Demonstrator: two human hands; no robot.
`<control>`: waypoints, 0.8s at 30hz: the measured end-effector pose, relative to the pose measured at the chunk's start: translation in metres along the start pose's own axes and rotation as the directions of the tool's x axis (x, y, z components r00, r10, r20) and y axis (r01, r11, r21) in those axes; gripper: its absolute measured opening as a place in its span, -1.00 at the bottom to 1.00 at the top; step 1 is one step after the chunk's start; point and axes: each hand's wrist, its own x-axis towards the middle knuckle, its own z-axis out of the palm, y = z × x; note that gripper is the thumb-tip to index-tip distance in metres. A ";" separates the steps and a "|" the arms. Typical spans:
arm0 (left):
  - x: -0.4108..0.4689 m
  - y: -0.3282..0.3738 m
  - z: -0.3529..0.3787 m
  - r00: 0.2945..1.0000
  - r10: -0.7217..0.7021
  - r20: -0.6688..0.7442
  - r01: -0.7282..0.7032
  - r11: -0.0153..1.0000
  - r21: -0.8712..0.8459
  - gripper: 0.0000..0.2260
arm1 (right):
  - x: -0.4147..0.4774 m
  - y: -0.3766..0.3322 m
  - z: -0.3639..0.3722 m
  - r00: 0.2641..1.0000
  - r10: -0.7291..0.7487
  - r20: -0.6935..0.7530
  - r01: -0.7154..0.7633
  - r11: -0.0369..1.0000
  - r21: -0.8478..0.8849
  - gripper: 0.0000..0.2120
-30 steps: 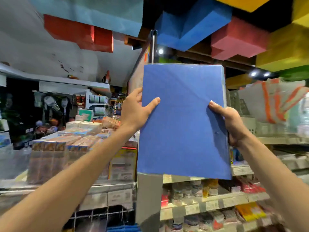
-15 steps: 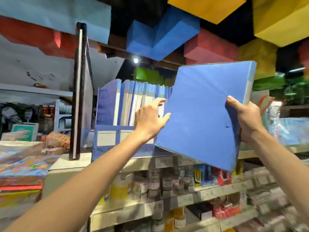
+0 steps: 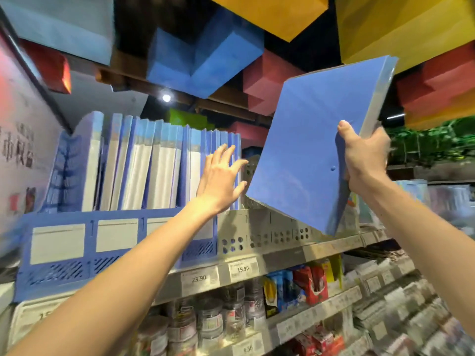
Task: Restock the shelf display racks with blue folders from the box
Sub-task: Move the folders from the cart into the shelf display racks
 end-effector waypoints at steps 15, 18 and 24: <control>0.043 -0.034 0.048 0.997 0.053 0.056 -0.069 0.942 0.329 -0.54 | 0.062 0.063 0.097 0.984 0.041 0.173 -0.072 0.982 0.174 -0.50; 0.041 -0.037 0.045 0.996 0.070 0.048 -0.083 0.922 0.378 -0.55 | 0.063 0.064 0.110 0.976 0.087 0.198 -0.129 0.970 0.206 -0.66; 0.037 -0.035 0.042 0.997 0.052 0.048 -0.068 0.891 0.450 -0.56 | 0.063 0.085 0.127 0.974 0.053 0.221 -0.098 0.976 0.195 -0.75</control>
